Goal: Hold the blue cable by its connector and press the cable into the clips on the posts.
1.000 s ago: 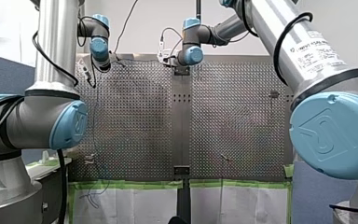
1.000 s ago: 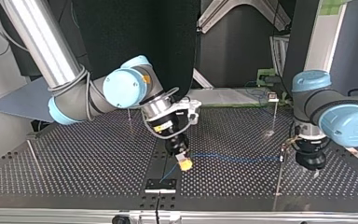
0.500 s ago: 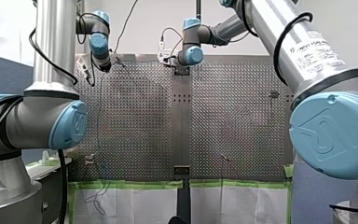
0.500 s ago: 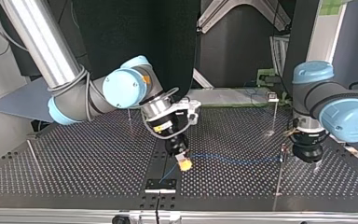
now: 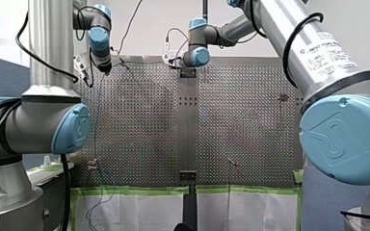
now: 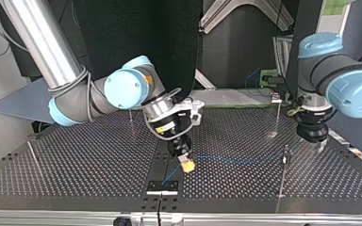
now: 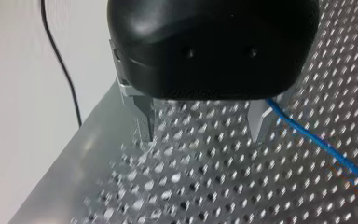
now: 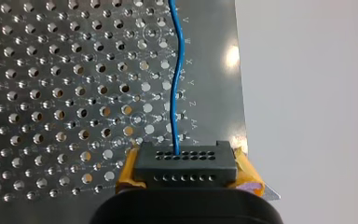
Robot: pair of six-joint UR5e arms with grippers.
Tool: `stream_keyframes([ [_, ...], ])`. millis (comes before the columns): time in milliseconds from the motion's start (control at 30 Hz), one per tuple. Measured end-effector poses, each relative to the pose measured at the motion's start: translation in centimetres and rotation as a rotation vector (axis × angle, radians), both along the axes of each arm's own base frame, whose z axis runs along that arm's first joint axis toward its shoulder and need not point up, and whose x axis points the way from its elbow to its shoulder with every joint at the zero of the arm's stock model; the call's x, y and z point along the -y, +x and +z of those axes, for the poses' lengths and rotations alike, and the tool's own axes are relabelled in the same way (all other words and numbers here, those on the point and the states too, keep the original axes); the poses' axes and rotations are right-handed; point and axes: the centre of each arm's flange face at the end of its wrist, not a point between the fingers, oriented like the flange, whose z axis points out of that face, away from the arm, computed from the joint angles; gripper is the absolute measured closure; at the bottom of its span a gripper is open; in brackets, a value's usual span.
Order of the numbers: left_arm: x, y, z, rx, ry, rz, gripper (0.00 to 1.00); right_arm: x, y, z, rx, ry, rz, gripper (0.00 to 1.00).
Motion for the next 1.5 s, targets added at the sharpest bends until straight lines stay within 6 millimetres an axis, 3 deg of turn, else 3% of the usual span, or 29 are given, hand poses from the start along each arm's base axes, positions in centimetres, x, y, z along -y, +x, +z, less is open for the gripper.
stream_keyframes([
  [500, 3.5, -6.1, -0.6, -0.017, -0.021, -0.176, 0.0, -0.2, 0.1, 0.0, -0.003, 0.002, 0.003, 1.0],
  [800, 4.7, -8.6, 2.4, 0.054, 0.049, -0.26, 0.0, -0.1, 0.0, -0.1, -0.003, 0.003, 0.001, 1.0],
  [1000, 4.5, -8.7, 4.0, 0.087, 0.107, -0.255, 0.0, -0.1, 0.0, -0.1, -0.003, 0.003, 0.001, 1.0],
  [1500, 4.2, -6.5, 3.1, 0.096, 0.246, -0.232, 0.0, -0.2, 0.1, -0.1, -0.005, 0.005, 0.003, 1.0],
])
